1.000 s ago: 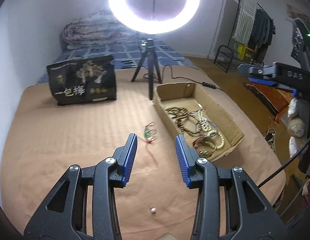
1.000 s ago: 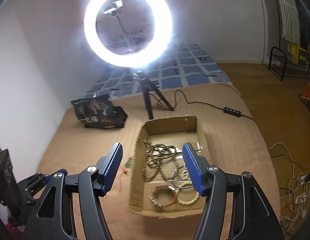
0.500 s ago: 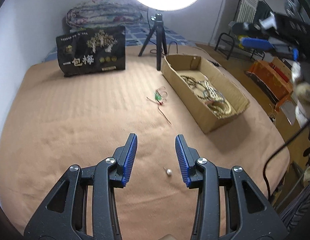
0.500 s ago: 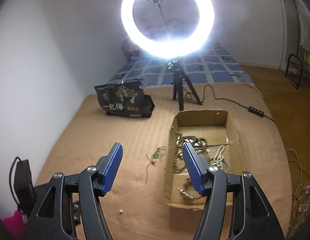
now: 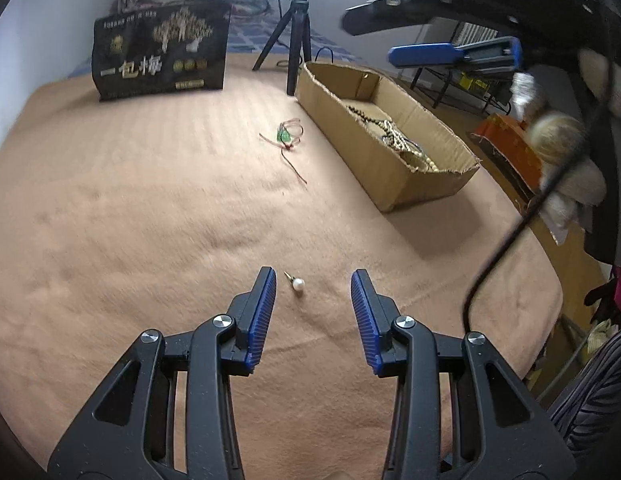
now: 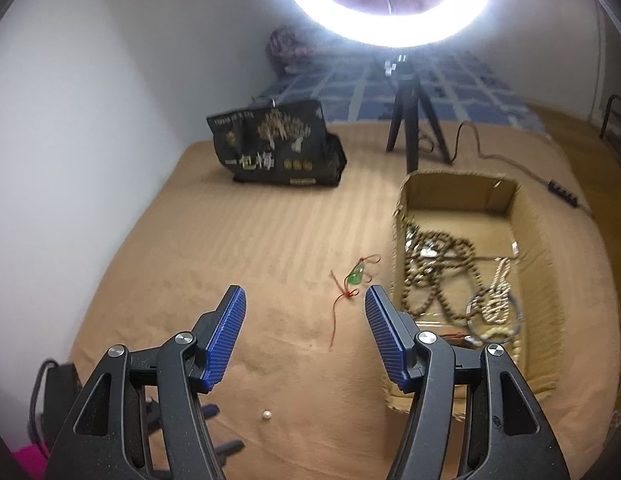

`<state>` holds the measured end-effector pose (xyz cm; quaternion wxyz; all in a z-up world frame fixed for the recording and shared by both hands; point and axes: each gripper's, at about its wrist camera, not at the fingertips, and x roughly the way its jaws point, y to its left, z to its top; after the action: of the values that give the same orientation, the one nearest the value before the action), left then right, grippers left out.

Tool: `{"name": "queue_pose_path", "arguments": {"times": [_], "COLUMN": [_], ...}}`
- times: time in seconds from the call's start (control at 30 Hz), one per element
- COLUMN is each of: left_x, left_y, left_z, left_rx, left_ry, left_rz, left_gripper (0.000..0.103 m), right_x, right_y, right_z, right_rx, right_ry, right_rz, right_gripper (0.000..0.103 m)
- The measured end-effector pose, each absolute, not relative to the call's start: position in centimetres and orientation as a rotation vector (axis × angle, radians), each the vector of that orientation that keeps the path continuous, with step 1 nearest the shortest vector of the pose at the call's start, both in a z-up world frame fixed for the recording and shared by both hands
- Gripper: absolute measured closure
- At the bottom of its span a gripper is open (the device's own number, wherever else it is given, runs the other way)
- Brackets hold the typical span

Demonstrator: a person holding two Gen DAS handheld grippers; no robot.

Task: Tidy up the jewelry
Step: 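Move the right gripper to the green jade pendant while the left regrasps the earring, then close the right gripper on the green jade pendant and lift it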

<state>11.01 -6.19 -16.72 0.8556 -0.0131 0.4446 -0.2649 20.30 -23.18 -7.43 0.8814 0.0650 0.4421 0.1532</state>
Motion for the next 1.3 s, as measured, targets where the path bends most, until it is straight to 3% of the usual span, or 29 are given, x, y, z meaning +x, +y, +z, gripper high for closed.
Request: {"name": "queue_pose_path", "arguments": {"times": [0.17,0.6,0.67,0.7,1.3], "left_x": [11.4,12.7,12.7,13.0,16.0], "left_y": [-6.8,-8.4,-8.7,-8.7,-3.5], "left_z": [-17.6,-20.6,-21.2,-21.4,-21.5], "left_rx": [0.005,0.084,0.131,0.139,0.004], "left_ry": [0.941,0.98,0.982,0.992,1.017], "left_rz": [-0.559,-0.582,-0.541,-0.525,-0.374], "left_gripper": [0.074,0.075,0.092,0.094,0.095], "right_x": [22.8,27.0,27.4,27.6,30.7], "right_y": [-21.7,-21.1,-20.9,-20.7,-18.0], "right_z": [-9.8,-14.3,-14.7,-14.9,-18.1], "right_rx": [0.147,0.144,0.147,0.144,-0.09], "right_ry": [0.996,1.12,1.126,1.13,1.175], "right_rz": [0.337,0.292,0.293,0.292,0.098], "right_gripper": [0.05,0.062,0.063,0.064,0.073]}}
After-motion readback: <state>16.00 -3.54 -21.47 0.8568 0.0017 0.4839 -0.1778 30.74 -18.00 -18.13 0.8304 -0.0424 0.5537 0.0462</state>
